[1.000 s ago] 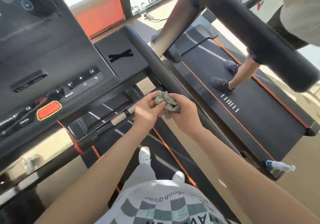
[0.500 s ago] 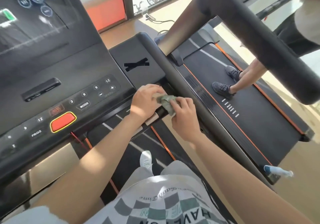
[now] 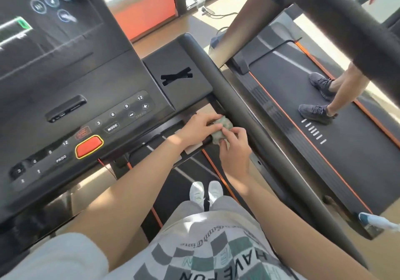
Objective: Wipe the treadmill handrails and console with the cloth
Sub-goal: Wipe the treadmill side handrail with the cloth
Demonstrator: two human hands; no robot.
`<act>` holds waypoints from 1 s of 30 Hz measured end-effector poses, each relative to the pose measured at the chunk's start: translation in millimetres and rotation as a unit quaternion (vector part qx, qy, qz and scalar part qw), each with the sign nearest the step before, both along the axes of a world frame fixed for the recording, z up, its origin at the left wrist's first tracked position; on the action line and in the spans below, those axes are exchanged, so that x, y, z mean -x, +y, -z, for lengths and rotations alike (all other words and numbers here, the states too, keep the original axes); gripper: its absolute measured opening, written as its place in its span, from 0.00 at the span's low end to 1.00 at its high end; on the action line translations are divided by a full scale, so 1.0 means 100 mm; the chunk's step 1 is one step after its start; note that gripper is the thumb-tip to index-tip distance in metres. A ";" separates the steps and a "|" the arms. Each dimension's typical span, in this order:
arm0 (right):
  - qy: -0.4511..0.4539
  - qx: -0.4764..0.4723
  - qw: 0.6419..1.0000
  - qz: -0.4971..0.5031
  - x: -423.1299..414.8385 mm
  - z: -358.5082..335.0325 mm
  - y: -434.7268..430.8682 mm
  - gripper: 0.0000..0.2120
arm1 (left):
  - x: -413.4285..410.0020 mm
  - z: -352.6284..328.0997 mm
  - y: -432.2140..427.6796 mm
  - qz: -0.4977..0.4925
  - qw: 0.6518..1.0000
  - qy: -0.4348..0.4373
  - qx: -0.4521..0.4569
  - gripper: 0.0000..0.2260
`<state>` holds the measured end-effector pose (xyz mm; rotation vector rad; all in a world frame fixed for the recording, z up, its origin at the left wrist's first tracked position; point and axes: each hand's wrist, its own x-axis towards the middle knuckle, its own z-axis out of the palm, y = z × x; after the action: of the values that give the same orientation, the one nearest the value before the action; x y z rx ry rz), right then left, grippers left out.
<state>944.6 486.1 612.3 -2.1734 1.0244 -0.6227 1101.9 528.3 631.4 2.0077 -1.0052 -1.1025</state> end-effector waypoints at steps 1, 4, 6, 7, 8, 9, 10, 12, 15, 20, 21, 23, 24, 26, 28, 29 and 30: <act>-0.010 0.003 1.000 -0.006 0.01 0.02 -0.01 0.11 | 0.00 -0.02 0.02 0.003 1.000 -0.009 -0.005 0.19; -0.021 0.011 0.999 -0.028 0.05 0.09 -0.02 0.10 | 0.00 -0.01 0.10 0.011 0.999 -0.049 -0.018 0.20; -0.023 0.011 0.999 -0.045 0.07 0.13 -0.04 0.11 | 0.01 0.01 0.19 0.002 0.996 -0.088 -0.033 0.20; -0.022 0.011 0.998 -0.051 0.08 0.15 -0.04 0.10 | 0.02 0.00 0.22 -0.007 0.994 -0.102 -0.041 0.20; -0.023 0.013 0.998 -0.061 0.09 0.18 -0.03 0.09 | 0.03 -0.01 0.27 -0.015 0.992 -0.115 -0.045 0.20; -0.025 0.015 0.997 -0.074 0.08 0.20 -0.03 0.08 | 0.05 -0.03 0.33 -0.023 0.991 -0.123 -0.050 0.19; -0.025 0.021 0.996 -0.088 0.09 0.22 -0.01 0.06 | 0.06 -0.04 0.40 -0.031 0.990 -0.126 -0.048 0.19; 0.003 0.047 0.990 -0.134 0.11 0.25 0.07 0.05 | 0.07 -0.06 0.60 -0.051 0.990 -0.123 -0.039 0.18; 0.031 0.024 0.980 -0.196 0.10 0.23 0.24 0.05 | 0.06 -0.08 0.95 -0.071 0.984 -0.153 -0.057 0.18; -0.023 0.013 0.960 -0.278 0.07 0.21 0.72 0.11 | 0.07 -0.10 1.58 -0.102 0.977 -0.178 -0.062 0.18; -0.011 -0.009 0.960 -0.281 0.05 0.18 0.82 0.13 | 0.07 -0.09 1.69 -0.107 0.976 -0.180 -0.065 0.18; -0.011 -0.051 0.962 -0.267 0.03 0.18 1.03 0.14 | 0.06 -0.09 1.90 -0.110 0.974 -0.183 -0.071 0.18; -0.004 -0.069 0.962 -0.263 0.02 0.18 1.13 0.14 | 0.06 -0.09 2.00 -0.113 0.974 -0.181 -0.075 0.19; 0.000 -0.117 0.965 -0.236 -0.02 0.16 1.35 0.13 | 0.04 -0.10 2.19 -0.120 0.973 -0.180 -0.081 0.18; -0.024 -0.268 0.952 -0.144 -0.08 0.09 1.54 0.09 | 0.03 -0.12 2.36 -0.119 0.970 -0.196 -0.081 0.18; -0.029 -0.356 0.930 -0.088 -0.10 0.05 1.63 0.08 | 0.03 -0.13 2.42 -0.114 0.969 -0.207 -0.076 0.18; -0.035 -0.428 0.902 -0.038 -0.13 0.00 1.72 0.08 | 0.02 -0.14 2.49 -0.110 0.968 -0.216 -0.072 0.17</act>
<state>957.6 657.6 612.1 -1.3875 0.9257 -0.1445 1099.7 777.1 645.5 2.4762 -0.8972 -0.6481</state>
